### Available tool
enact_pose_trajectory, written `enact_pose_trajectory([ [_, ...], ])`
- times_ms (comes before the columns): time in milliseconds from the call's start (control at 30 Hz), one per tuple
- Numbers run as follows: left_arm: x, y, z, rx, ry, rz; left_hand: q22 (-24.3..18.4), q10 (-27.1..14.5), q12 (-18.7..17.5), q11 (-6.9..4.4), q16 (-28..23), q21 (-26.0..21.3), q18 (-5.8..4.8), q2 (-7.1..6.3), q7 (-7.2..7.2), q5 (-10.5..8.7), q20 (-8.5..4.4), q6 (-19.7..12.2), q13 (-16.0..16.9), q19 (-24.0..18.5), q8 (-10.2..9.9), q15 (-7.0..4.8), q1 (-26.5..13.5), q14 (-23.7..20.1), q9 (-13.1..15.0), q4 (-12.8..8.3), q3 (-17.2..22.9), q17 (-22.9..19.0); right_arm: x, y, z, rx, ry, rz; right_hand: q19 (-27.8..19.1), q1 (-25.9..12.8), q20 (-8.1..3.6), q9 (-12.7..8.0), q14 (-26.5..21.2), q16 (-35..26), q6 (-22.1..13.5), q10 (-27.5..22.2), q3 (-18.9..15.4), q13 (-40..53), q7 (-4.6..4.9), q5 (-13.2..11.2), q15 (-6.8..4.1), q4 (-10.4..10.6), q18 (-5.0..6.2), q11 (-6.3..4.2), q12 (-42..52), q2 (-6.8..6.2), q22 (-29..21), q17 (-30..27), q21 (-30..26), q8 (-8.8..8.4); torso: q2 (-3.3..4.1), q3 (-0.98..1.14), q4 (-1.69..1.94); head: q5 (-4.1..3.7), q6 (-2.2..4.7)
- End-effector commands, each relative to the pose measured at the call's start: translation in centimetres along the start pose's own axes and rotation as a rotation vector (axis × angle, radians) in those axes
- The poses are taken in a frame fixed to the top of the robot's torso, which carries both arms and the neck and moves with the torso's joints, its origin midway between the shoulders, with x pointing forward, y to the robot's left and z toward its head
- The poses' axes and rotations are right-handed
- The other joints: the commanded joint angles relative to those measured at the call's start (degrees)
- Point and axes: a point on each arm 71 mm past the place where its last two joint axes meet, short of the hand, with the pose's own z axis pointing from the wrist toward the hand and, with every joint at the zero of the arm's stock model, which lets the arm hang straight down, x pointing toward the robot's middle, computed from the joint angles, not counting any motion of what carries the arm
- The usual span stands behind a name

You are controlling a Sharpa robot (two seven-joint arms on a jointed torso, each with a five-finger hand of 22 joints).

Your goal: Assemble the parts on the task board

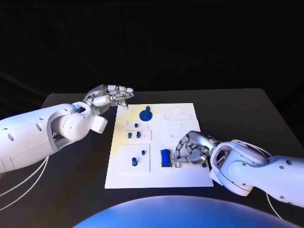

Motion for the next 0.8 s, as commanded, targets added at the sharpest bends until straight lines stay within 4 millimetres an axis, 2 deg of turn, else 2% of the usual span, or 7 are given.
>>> enact_pose_trajectory([
  [33, 0.2, -0.1, 0.0, 0.012, 0.014, -0.008, -0.1, -0.3, 0.3, 0.04, -0.1, -0.2, 0.80, 0.58, 1.09, 0.30, 0.01, -0.5, 0.0, 0.4, 0.2, 0.23, -0.1, -0.3, -0.1, 0.2, -0.1, -0.1, 0.1, 0.1, 0.2, 0.008, -0.015, -0.025, 4.3, 0.8, -0.54, 0.2, 4.5, 0.3, 0.5, 3.7, 0.4, 10.3, -0.01, -0.1, -0.36, 0.0, -0.87, -0.54, 0.5, 0.03, 14.0, 7.6, 0.4, 0.50, 0.00, -0.01, -0.07, 0.05, 0.01],
  [667, 0.1, -0.1, 0.0, 0.009, 0.015, -0.007, -0.1, -0.3, 0.3, 0.04, -0.1, -0.2, 0.80, 0.58, 1.09, 0.30, 0.01, -0.5, 0.0, 0.4, 0.2, 0.23, -0.1, -0.3, -0.1, 0.2, -0.1, -0.1, 1.2, 1.1, 0.7, -0.025, 0.035, -0.038, 4.5, 0.9, -0.86, 0.6, 4.6, 0.5, 1.0, 4.2, 0.7, 11.1, -0.35, -0.2, -0.67, 0.1, -0.97, -0.86, 2.0, -0.62, 14.1, 8.0, 0.9, 1.18, -0.01, 0.00, -0.12, 0.29, 0.01],
  [800, 0.1, -0.1, 0.0, 0.009, 0.016, -0.007, -0.1, -0.3, 0.3, 0.04, -0.1, -0.2, 0.80, 0.58, 1.09, 0.30, 0.01, -0.5, 0.0, 0.4, 0.2, 0.23, -0.1, -0.3, -0.1, 0.2, -0.1, -0.1, 1.3, 1.1, 0.9, -0.022, 0.036, -0.042, 4.5, 0.8, -0.88, 0.6, 4.6, 0.5, 1.0, 4.2, 0.7, 11.1, -0.37, -0.2, -0.68, 0.1, -0.98, -0.87, 2.1, -0.66, 14.1, 8.0, 0.9, 1.23, 0.01, 0.01, -0.03, 0.29, 0.01],
])
